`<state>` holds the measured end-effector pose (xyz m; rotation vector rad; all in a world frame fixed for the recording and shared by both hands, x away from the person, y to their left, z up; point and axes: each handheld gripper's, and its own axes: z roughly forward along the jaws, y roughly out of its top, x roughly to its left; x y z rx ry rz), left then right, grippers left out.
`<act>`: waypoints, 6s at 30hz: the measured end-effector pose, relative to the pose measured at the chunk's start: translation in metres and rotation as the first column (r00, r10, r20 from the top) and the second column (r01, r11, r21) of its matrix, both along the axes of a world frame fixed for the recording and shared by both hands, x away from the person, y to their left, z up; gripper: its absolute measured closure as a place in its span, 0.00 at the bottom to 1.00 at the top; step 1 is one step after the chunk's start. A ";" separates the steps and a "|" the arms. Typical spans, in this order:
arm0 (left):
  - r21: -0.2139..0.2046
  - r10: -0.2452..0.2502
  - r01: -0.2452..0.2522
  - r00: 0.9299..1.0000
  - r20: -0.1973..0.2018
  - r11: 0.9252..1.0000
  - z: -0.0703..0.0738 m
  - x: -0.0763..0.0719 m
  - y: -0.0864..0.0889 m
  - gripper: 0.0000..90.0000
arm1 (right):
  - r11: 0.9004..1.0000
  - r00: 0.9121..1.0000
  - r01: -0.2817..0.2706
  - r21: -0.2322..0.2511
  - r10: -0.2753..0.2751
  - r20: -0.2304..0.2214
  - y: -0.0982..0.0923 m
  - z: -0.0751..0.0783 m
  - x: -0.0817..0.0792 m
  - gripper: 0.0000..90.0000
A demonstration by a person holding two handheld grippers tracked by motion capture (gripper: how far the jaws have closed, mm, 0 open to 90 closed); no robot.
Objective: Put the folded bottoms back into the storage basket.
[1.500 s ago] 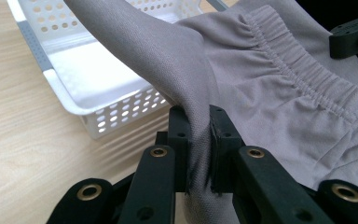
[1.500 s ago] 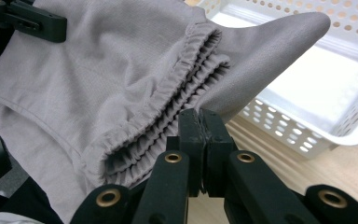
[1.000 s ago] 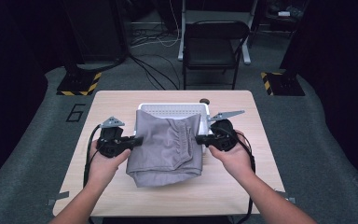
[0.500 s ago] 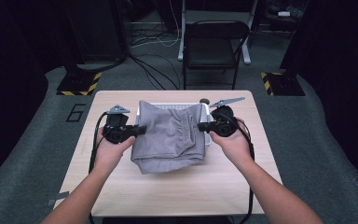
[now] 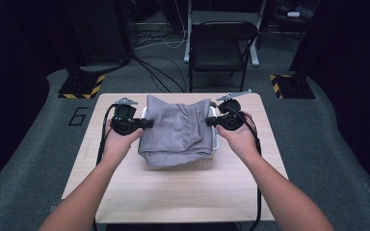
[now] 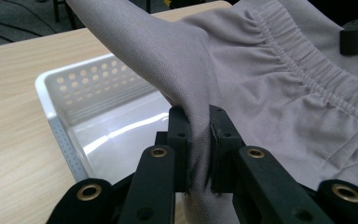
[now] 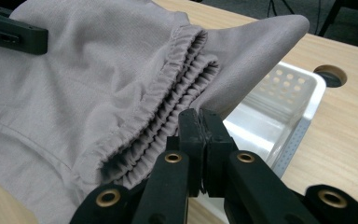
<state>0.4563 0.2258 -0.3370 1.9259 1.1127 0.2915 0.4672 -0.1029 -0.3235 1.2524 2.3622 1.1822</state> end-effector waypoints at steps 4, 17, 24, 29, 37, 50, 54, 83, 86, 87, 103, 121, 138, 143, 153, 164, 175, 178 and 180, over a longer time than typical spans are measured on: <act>-0.005 0.002 -0.002 1.000 0.004 1.000 -0.001 0.009 0.000 0.91 | 1.000 1.000 0.007 -0.010 -0.007 0.009 0.001 0.002 0.007 0.99; -0.030 0.019 -0.019 1.000 -0.002 0.999 -0.013 0.032 0.001 0.91 | 0.999 0.999 0.036 -0.015 -0.035 0.007 0.003 -0.004 0.026 0.99; -0.024 0.023 -0.023 1.000 -0.009 0.999 -0.020 0.041 -0.002 0.91 | 0.999 1.000 0.031 -0.028 -0.031 -0.003 0.005 -0.007 0.034 0.99; -0.011 0.024 -0.024 1.000 -0.007 1.000 -0.023 0.046 -0.001 0.91 | 0.999 0.999 0.038 -0.030 -0.038 -0.002 0.006 -0.010 0.039 0.99; -0.013 0.022 -0.023 1.000 -0.010 1.000 -0.028 0.052 -0.001 0.91 | 0.998 0.999 0.050 -0.037 -0.050 0.001 0.005 -0.014 0.045 0.99; 0.005 0.038 -0.038 0.999 -0.026 0.999 -0.040 0.063 -0.004 0.91 | 0.996 0.998 0.065 -0.057 -0.065 0.001 0.010 -0.023 0.053 0.99; 0.003 0.047 -0.047 0.999 -0.028 0.999 -0.043 0.066 -0.004 0.91 | 0.995 0.997 0.074 -0.059 -0.075 -0.007 0.011 -0.026 0.055 0.99; 0.014 0.100 -0.099 0.993 -0.065 0.995 -0.068 0.075 -0.007 0.91 | 0.990 0.996 0.085 -0.108 -0.089 -0.026 0.019 -0.048 0.070 0.99; 0.009 0.109 -0.108 0.993 -0.055 0.994 -0.068 0.076 -0.006 0.91 | 0.990 0.995 0.093 -0.107 -0.095 -0.021 0.021 -0.047 0.071 0.99; 0.009 0.109 -0.109 0.993 -0.051 0.994 -0.068 0.076 -0.006 0.91 | 0.990 0.995 0.094 -0.107 -0.096 -0.019 0.021 -0.046 0.071 0.99; 0.039 0.114 -0.112 0.991 -0.070 0.993 -0.082 0.078 -0.011 0.91 | 0.989 0.995 0.090 -0.114 -0.093 -0.024 0.024 -0.055 0.074 0.99; 0.065 0.124 -0.117 0.986 -0.111 0.991 -0.105 0.075 -0.011 0.91 | 0.986 0.993 0.095 -0.135 -0.103 -0.055 0.024 -0.080 0.071 0.99; 0.127 0.123 -0.105 0.982 -0.142 0.986 -0.114 0.076 -0.016 0.90 | 0.985 0.992 0.093 -0.148 -0.104 -0.070 0.029 -0.097 0.068 0.99; 0.128 0.131 -0.113 0.981 -0.143 0.985 -0.116 0.076 -0.016 0.90 | 0.984 0.991 0.095 -0.150 -0.107 -0.076 0.029 -0.100 0.067 0.99; 0.124 0.141 -0.124 0.980 -0.138 0.984 -0.117 0.077 -0.018 0.90 | 0.982 0.990 0.101 -0.158 -0.114 -0.080 0.026 -0.103 0.067 0.99; 0.139 0.133 -0.113 0.982 -0.138 0.984 -0.118 0.078 -0.019 0.89 | 0.979 0.987 0.122 -0.161 -0.136 -0.082 0.030 -0.106 0.069 0.98; 0.162 0.174 -0.156 0.980 -0.100 0.974 -0.113 0.076 -0.015 0.64 | 0.979 0.987 0.129 -0.156 -0.141 -0.072 0.032 -0.109 0.068 0.78; 0.164 0.173 -0.156 0.980 -0.096 0.974 -0.112 0.075 -0.014 0.60 | 0.981 0.987 0.125 -0.151 -0.138 -0.077 0.030 -0.109 0.067 0.72; 0.167 0.158 -0.141 0.982 -0.099 0.976 -0.112 0.075 -0.013 0.60 | 0.981 0.988 0.121 -0.155 -0.135 -0.082 0.029 -0.110 0.066 0.70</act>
